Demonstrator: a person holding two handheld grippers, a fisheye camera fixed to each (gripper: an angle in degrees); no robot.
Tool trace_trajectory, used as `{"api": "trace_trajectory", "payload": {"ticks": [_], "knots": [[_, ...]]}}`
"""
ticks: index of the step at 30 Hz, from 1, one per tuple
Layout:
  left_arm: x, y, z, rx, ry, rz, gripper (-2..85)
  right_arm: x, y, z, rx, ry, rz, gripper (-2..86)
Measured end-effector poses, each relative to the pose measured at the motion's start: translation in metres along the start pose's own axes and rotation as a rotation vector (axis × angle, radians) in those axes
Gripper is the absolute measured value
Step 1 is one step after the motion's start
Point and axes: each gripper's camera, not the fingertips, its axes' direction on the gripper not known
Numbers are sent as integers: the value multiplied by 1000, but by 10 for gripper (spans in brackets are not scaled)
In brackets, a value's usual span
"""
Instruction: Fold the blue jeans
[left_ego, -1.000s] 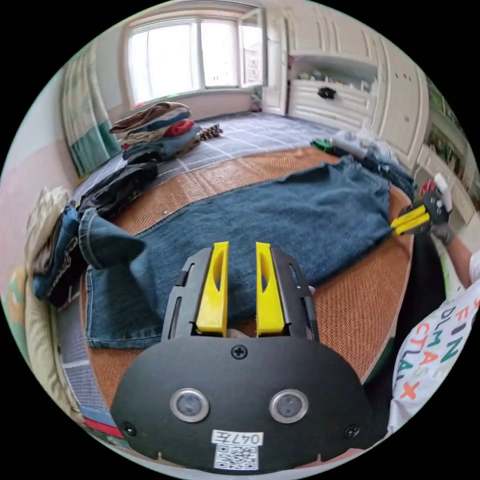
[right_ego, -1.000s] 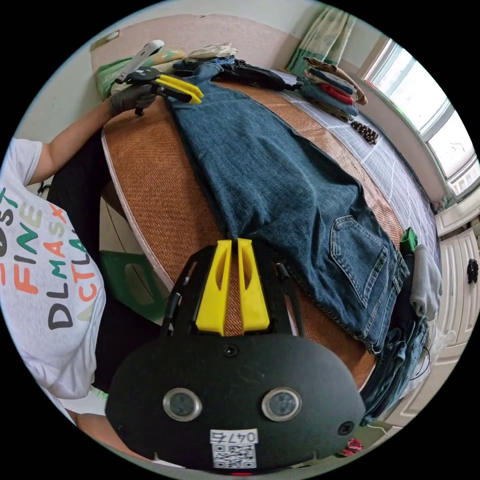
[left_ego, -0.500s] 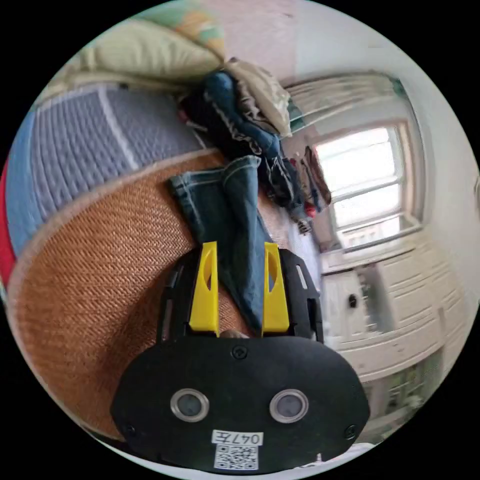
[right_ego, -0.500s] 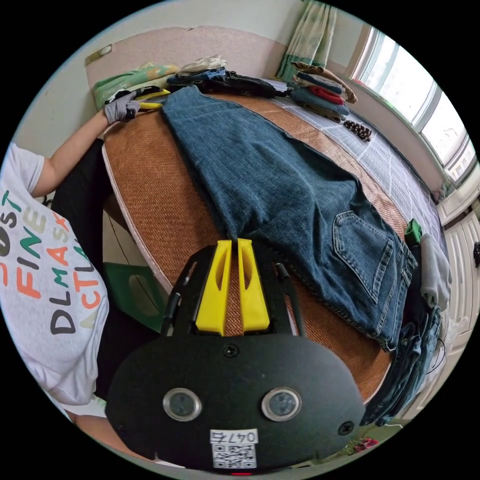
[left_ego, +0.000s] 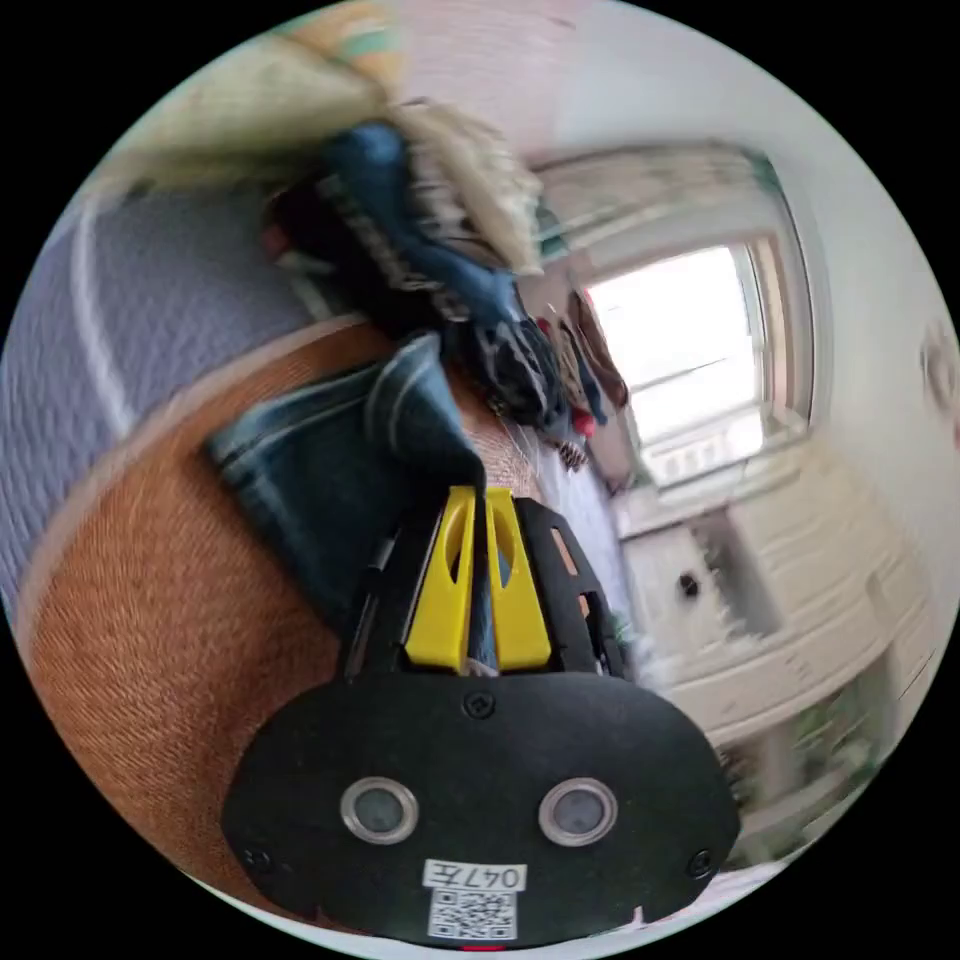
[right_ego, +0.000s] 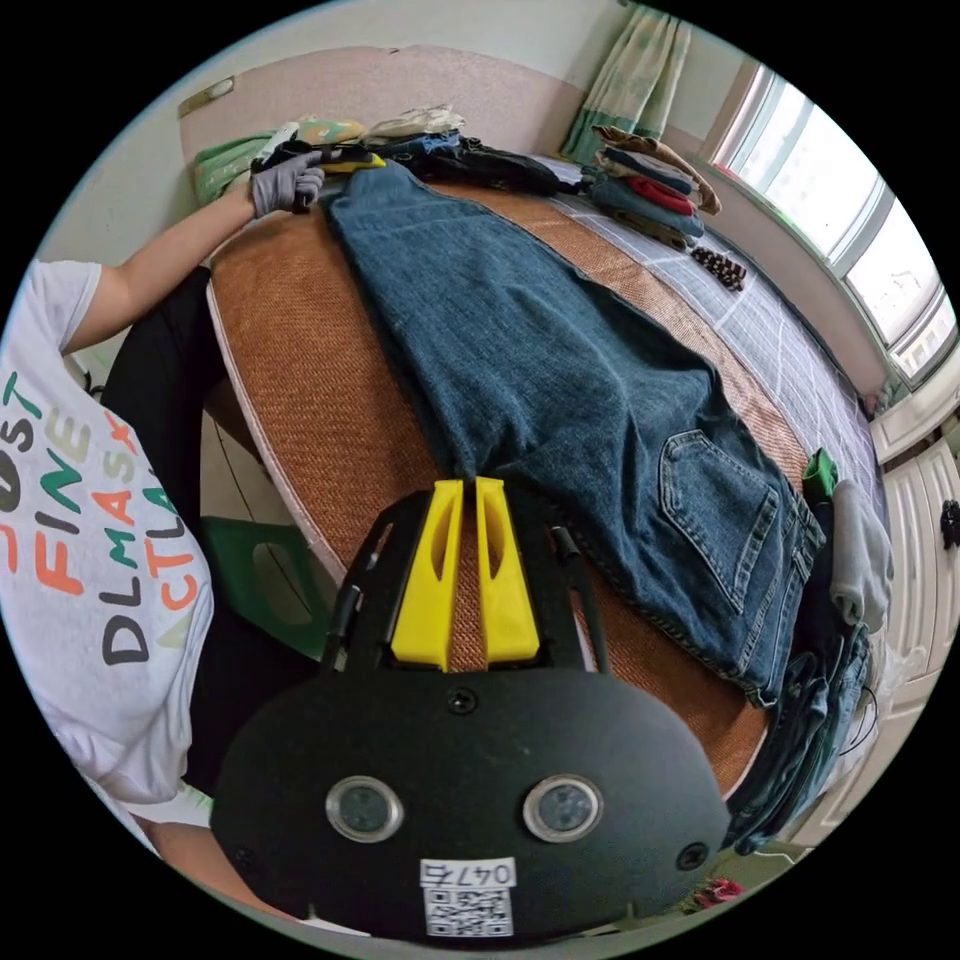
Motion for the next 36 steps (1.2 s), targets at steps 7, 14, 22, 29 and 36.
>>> {"api": "trace_trajectory", "payload": {"ticks": [7, 14, 22, 29, 36], "knots": [[234, 99, 77, -320, -408, 1075, 72, 50, 64, -55, 364, -109, 102, 7], [262, 108, 75, -326, -340, 1013, 140, 86, 84, 15, 591, -274, 87, -9], [272, -12, 118, -484, -215, 959, 161, 71, 147, 98, 613, -419, 91, -12], [215, -89, 222, -870, -54, 665, 106, 57, 180, 134, 637, -437, 121, -11], [196, -105, 155, -712, 83, 648, -6, 43, 199, 160, 652, -449, 134, -11]]}}
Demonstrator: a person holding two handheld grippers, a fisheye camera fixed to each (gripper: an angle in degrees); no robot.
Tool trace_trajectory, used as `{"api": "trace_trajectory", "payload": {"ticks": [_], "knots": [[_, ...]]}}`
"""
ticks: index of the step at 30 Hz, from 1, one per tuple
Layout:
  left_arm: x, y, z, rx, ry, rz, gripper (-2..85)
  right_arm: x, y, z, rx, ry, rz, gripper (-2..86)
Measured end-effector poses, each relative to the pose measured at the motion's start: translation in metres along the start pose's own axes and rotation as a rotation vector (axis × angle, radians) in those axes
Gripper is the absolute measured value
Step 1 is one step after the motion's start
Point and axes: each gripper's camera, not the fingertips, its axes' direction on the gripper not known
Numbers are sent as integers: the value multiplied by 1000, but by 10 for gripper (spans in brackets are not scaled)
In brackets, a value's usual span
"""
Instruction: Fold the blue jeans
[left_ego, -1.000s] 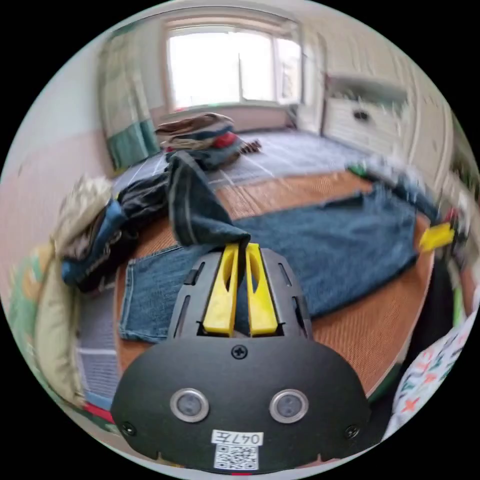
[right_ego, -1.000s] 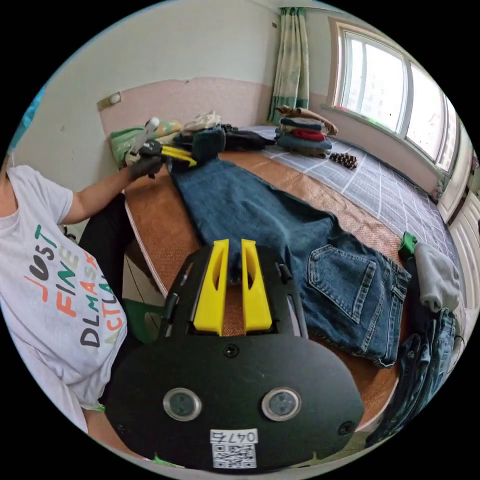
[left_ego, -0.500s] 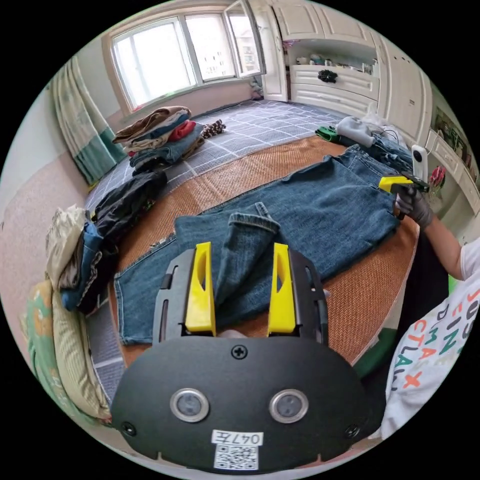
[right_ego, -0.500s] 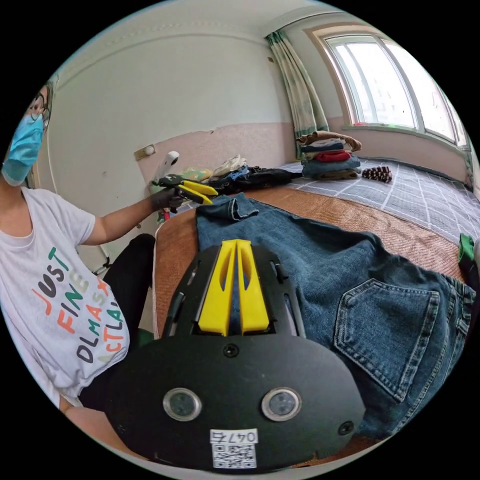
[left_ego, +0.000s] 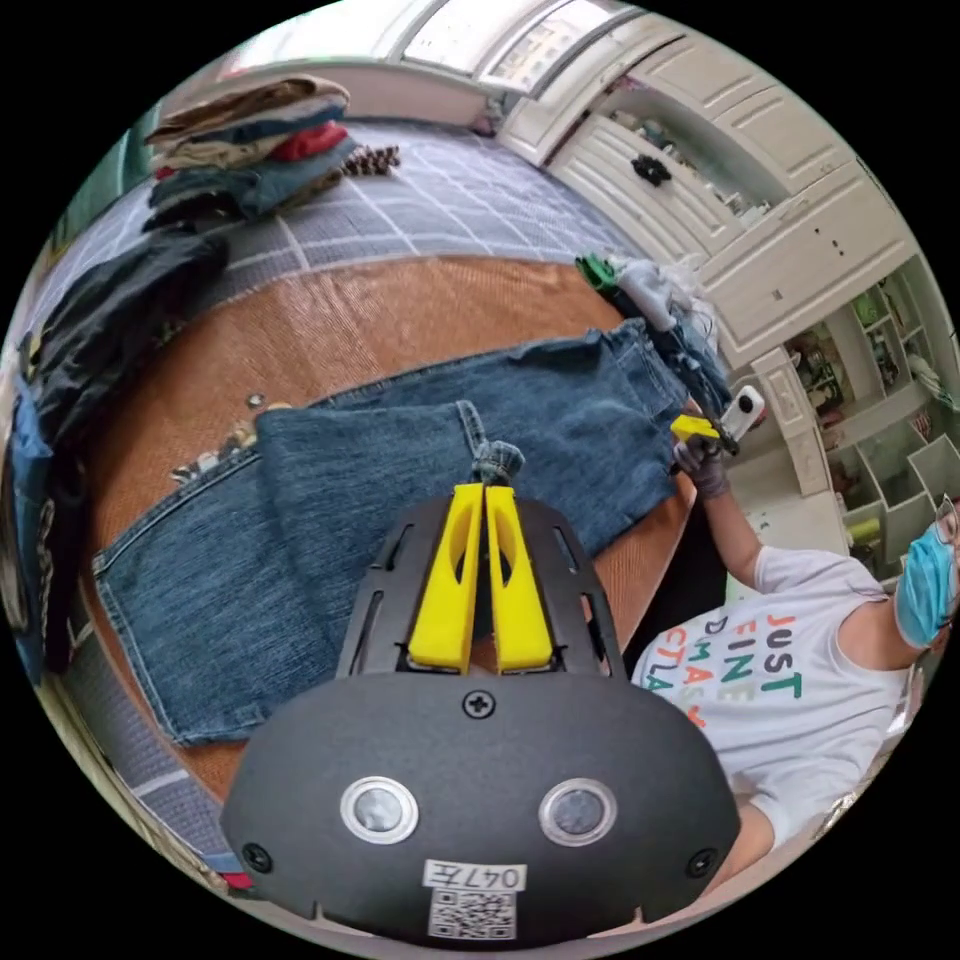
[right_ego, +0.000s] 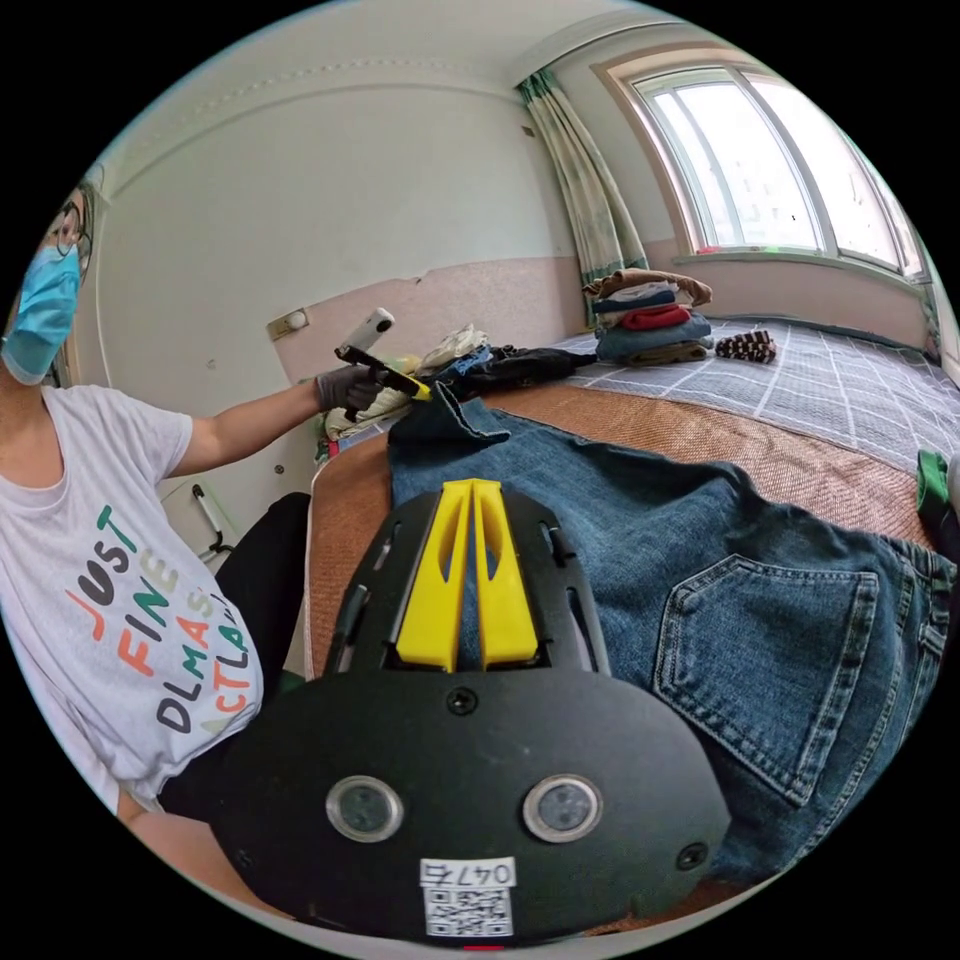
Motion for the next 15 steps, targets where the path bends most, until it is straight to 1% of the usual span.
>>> {"api": "trace_trajectory", "payload": {"ticks": [1, 4, 6, 7, 9, 11, 12, 15], "knots": [[-3, 7, -9, 31, -8, -14, -7, -1, 5, 4, -1, -5, -2, -11], [-23, 53, -51, 192, -140, -138, -9, -7, 16, 15, -16, -1, -11, -10], [-51, 112, -86, 370, -251, -347, -10, -11, 22, 19, -17, 4, -16, -10], [-58, 128, -93, 405, -277, -406, -10, -13, 26, 22, -16, 4, -17, -10], [-86, 194, -108, 504, -400, -637, -9, -15, 32, 27, -17, 1, -17, -10], [-107, 230, -109, 500, -456, -763, -9, -18, 38, 34, -23, -2, -18, -10], [-123, 248, -105, 477, -451, -816, -8, -18, 40, 36, -25, -3, -17, -10], [-156, 282, -86, 436, -360, -890, -6, -22, 48, 44, -26, 1, -15, -9]]}}
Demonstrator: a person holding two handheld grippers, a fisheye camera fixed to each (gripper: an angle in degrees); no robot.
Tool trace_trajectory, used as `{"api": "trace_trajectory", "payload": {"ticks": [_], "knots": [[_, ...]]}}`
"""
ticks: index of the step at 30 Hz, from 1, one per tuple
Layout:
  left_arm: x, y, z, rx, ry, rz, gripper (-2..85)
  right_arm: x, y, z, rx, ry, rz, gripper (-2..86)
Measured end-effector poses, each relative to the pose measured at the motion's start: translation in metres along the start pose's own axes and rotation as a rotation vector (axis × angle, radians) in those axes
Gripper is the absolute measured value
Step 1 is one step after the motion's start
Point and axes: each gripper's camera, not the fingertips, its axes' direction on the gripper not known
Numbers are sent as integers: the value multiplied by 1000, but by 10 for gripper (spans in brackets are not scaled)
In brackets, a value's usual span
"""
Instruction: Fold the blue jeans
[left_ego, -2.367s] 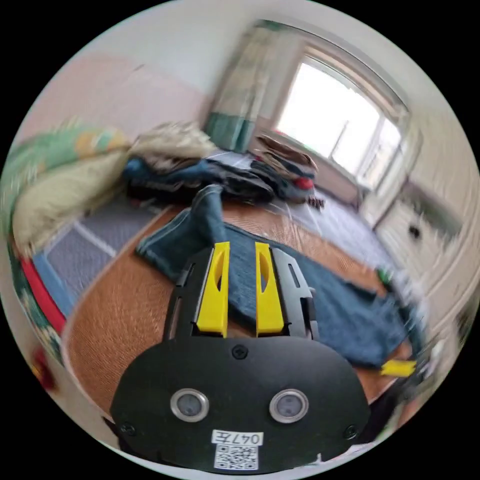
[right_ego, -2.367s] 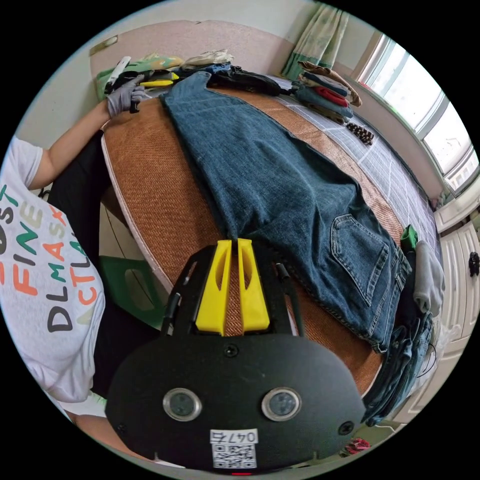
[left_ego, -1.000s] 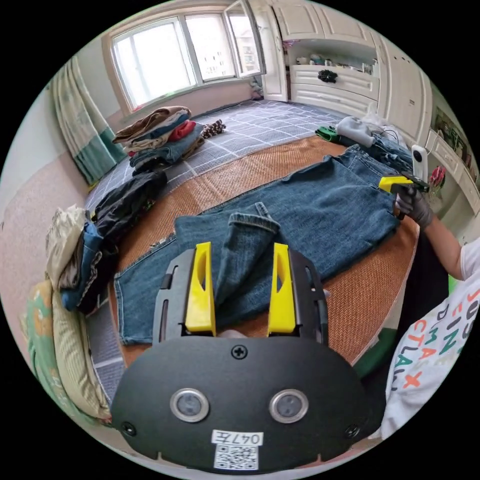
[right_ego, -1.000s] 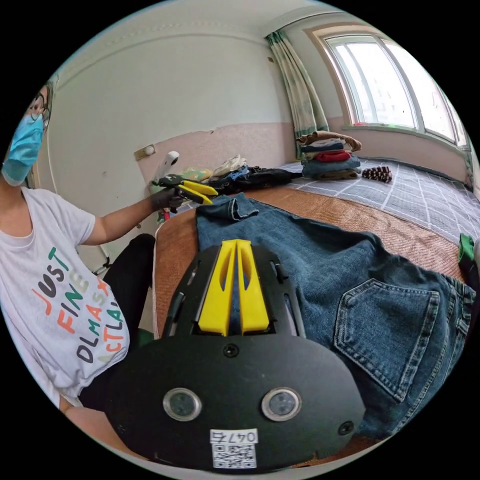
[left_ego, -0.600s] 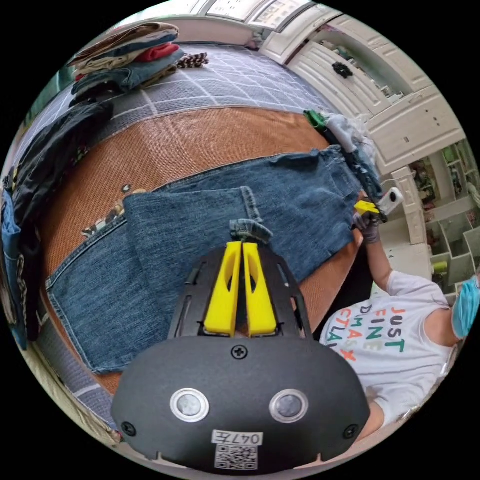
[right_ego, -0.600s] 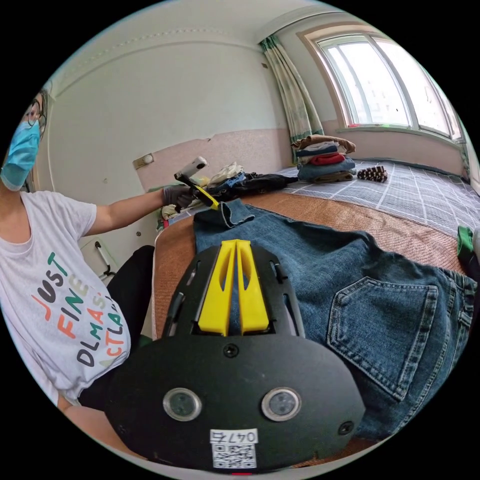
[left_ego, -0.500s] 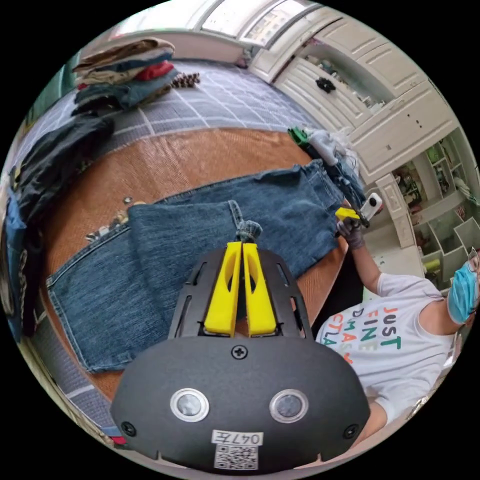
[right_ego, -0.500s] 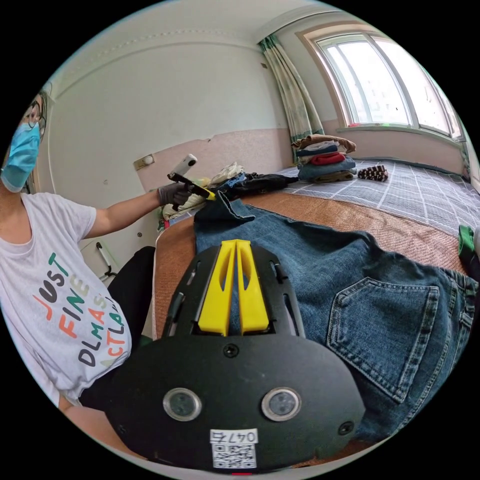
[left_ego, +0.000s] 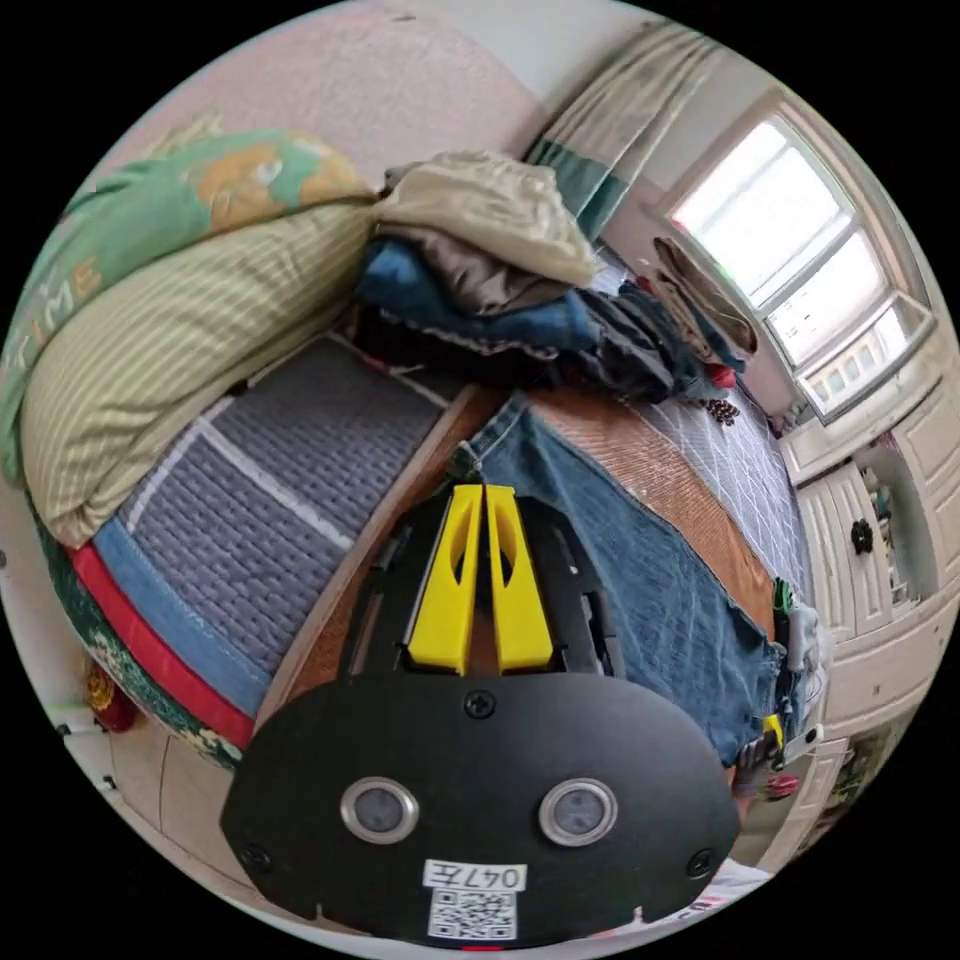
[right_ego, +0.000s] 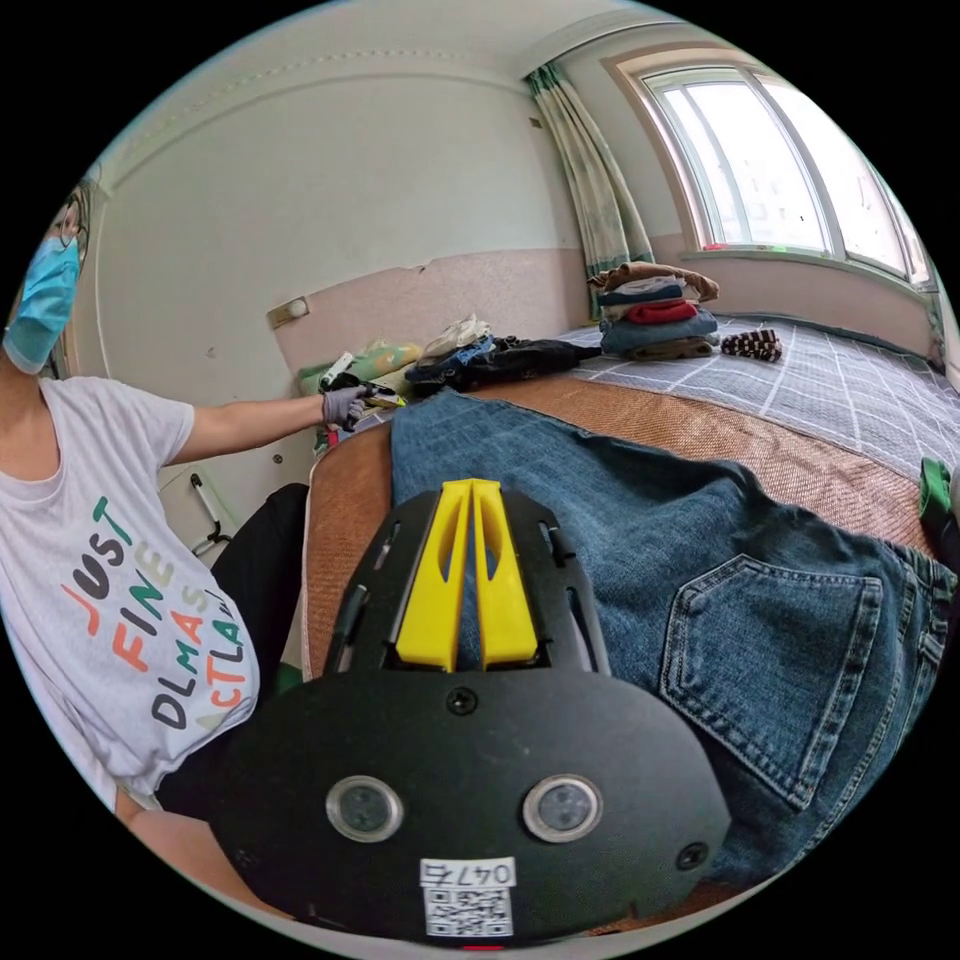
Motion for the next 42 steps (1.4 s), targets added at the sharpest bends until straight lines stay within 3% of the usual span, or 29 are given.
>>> {"api": "trace_trajectory", "payload": {"ticks": [4, 7, 10, 15, 19, 26, 28, 34, 36, 42], "knots": [[-29, 27, 4, -3, 33, -106, -4, -1, 11, 5, 22, 2, 23, -9], [-31, 46, -5, -18, -46, -104, 8, 3, 15, 11, 22, -19, 35, -9], [-38, 67, -30, 32, -108, -148, 67, 3, 16, 18, 18, -33, 35, -10], [-60, 97, -15, -55, 149, -231, 117, -2, 15, 28, 7, -31, 16, -8], [-75, 112, -12, -3, 179, -323, 104, -4, 14, 32, 11, -18, 14, -7], [-92, 138, -7, 110, 438, -398, 35, 5, 7, 35, 30, -44, 39, -7], [-69, 139, -22, 161, 427, -321, 21, 7, 4, 35, 37, -48, 44, -7], [136, 137, -97, 239, 285, 331, 7, 15, -12, 35, 53, -58, 54, -7], [239, 160, -110, 200, 292, 586, 6, 16, -18, 35, 53, -57, 54, -7], [430, 302, -36, -8, 209, 943, 6, 15, -43, 33, 57, -47, 36, -7]]}}
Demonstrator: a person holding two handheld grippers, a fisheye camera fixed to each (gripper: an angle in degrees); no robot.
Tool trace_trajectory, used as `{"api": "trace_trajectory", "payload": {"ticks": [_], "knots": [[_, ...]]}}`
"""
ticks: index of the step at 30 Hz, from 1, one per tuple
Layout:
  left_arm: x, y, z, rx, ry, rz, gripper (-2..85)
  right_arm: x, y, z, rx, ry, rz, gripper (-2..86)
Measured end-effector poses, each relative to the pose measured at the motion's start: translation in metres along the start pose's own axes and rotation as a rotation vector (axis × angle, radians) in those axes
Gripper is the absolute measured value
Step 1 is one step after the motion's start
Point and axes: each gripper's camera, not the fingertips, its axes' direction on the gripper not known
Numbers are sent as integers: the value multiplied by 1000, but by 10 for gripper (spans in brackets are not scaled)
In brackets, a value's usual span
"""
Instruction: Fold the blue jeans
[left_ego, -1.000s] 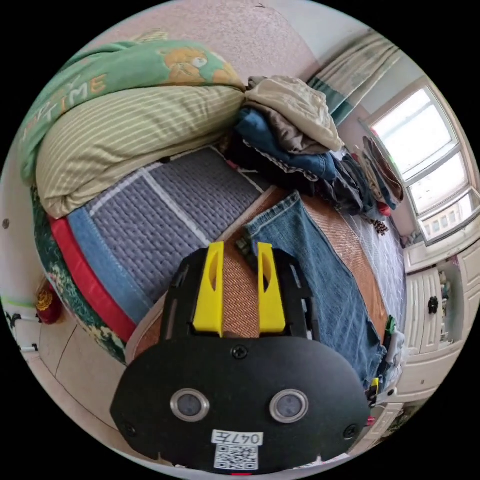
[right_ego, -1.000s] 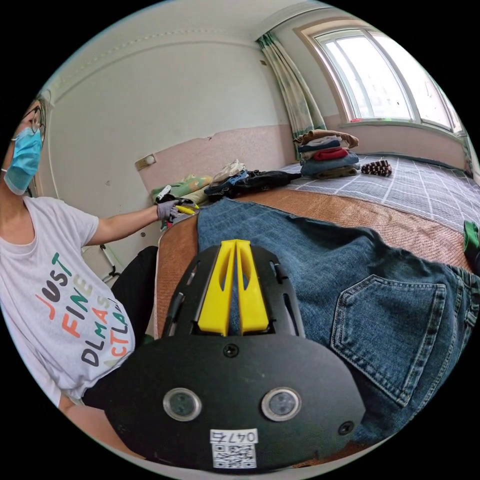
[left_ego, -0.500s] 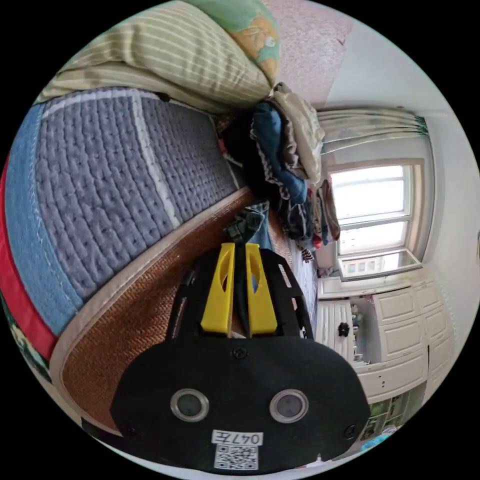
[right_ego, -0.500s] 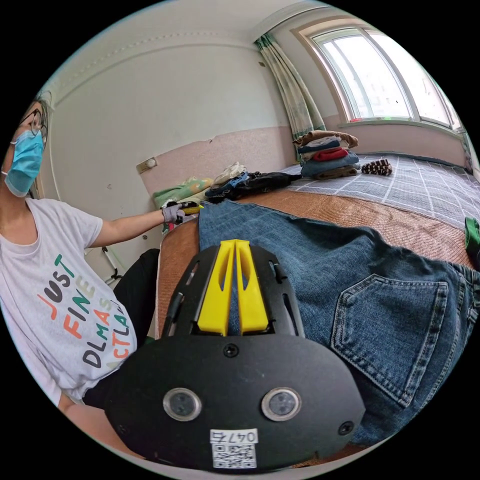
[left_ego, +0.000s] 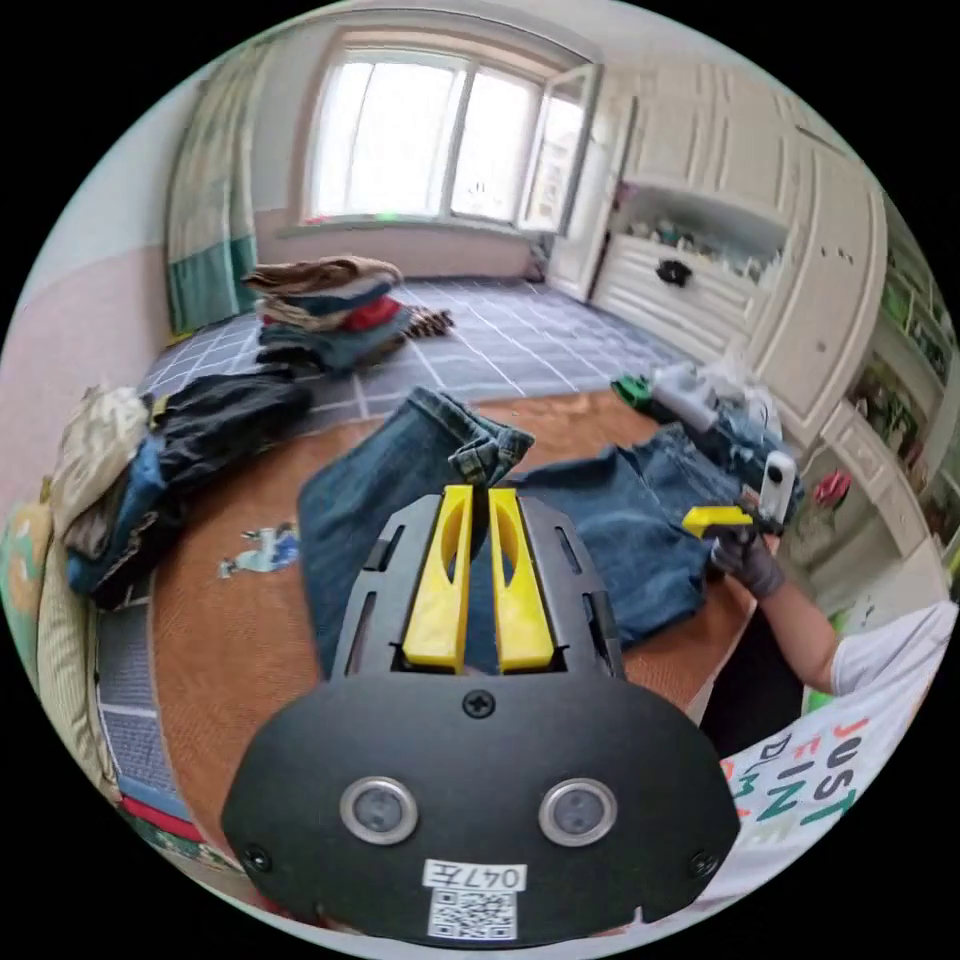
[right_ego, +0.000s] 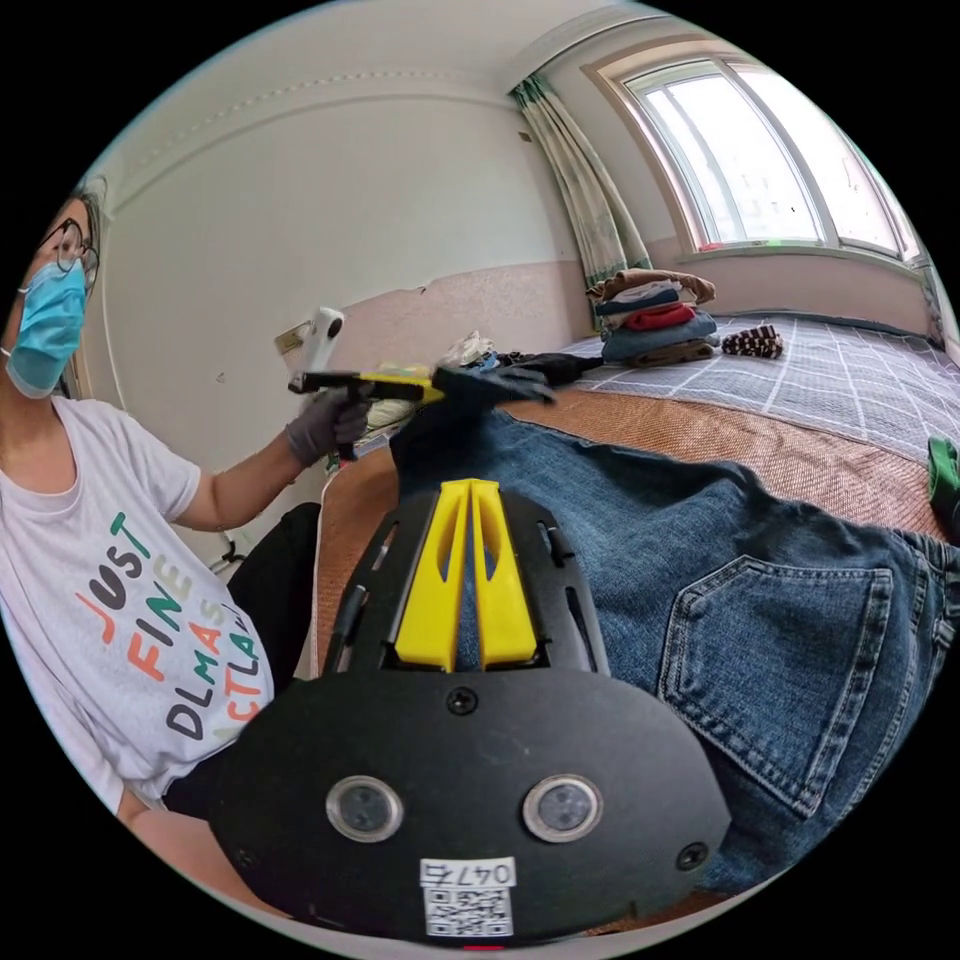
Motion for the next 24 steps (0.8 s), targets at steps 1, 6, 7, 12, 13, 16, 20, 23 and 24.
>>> {"api": "trace_trajectory", "payload": {"ticks": [1, 6, 7, 12, 13, 16, 20, 23, 24], "knots": [[17, 4, 17, -24, -12, 15, 6, -1, -6, 0, 0, 3, -4, -7], [109, 52, 101, -72, -236, 41, 6, 0, -29, -3, 8, 3, -6, -7], [113, 52, 99, -62, -260, 44, 6, 1, -35, -2, 11, -3, -2, -7], [79, 56, 84, -3, -132, -93, 4, 9, -66, 4, 5, -28, 27, -7], [72, 58, 79, 20, -107, -119, 3, 9, -74, 5, 10, -34, 30, -6], [41, 73, 58, 163, 18, -232, 1, 9, -96, 10, 9, -49, 42, -1], [31, 83, 81, 239, 237, -291, -1, 7, -128, 18, 0, -24, 43, 0], [49, 90, 129, 142, 244, -308, 0, 6, -150, 18, 13, -29, 53, -1], [50, 96, 148, 94, 228, -330, 0, 6, -154, 18, 17, -30, 56, -2]]}}
